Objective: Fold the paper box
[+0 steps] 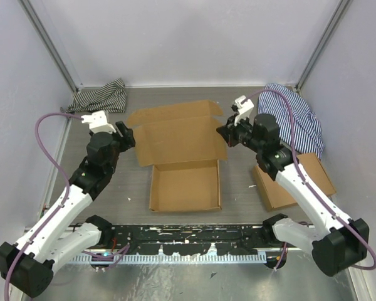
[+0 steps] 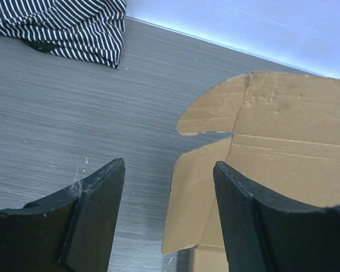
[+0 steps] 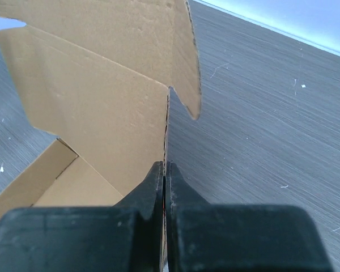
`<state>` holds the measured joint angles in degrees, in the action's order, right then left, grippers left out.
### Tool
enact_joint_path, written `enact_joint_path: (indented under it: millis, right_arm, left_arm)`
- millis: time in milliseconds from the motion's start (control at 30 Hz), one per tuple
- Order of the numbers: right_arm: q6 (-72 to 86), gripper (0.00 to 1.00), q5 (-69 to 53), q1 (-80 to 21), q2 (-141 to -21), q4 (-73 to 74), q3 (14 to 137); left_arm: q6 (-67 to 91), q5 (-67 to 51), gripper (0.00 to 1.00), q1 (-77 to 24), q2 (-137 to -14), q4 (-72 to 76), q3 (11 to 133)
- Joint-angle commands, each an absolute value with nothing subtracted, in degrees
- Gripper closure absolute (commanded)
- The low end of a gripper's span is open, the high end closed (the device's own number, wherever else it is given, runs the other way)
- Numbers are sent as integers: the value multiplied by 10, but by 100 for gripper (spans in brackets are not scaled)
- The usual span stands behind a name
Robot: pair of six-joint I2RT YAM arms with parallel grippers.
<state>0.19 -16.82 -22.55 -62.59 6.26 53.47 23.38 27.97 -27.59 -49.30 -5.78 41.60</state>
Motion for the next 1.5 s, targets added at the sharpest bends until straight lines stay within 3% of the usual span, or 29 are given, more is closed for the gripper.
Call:
enact_joint_path:
  millis: [0, 733, 833, 1100, 1267, 1467]
  right_arm:
    - [-14, 99, -174, -228, -581, -28, 485]
    - [-5, 99, -188, -228, -524, -6, 458]
    - [-4, 99, -186, -228, -527, -1, 459]
    - [33, 99, -180, -231, -568, 57, 514]
    - [36, 99, -135, -261, -589, 67, 536]
    - [31, 98, -76, -277, -622, 60, 555]
  left_arm:
    - [226, 254, 30, -278, -482, -48, 417]
    - [229, 202, 33, -278, -569, -36, 421]
    - [233, 191, 44, -278, -567, -25, 418]
    - [239, 136, 88, -278, -540, -31, 429]
    - [240, 101, 99, -278, -539, -34, 439]
    - [235, 92, 100, -278, -540, -39, 441]
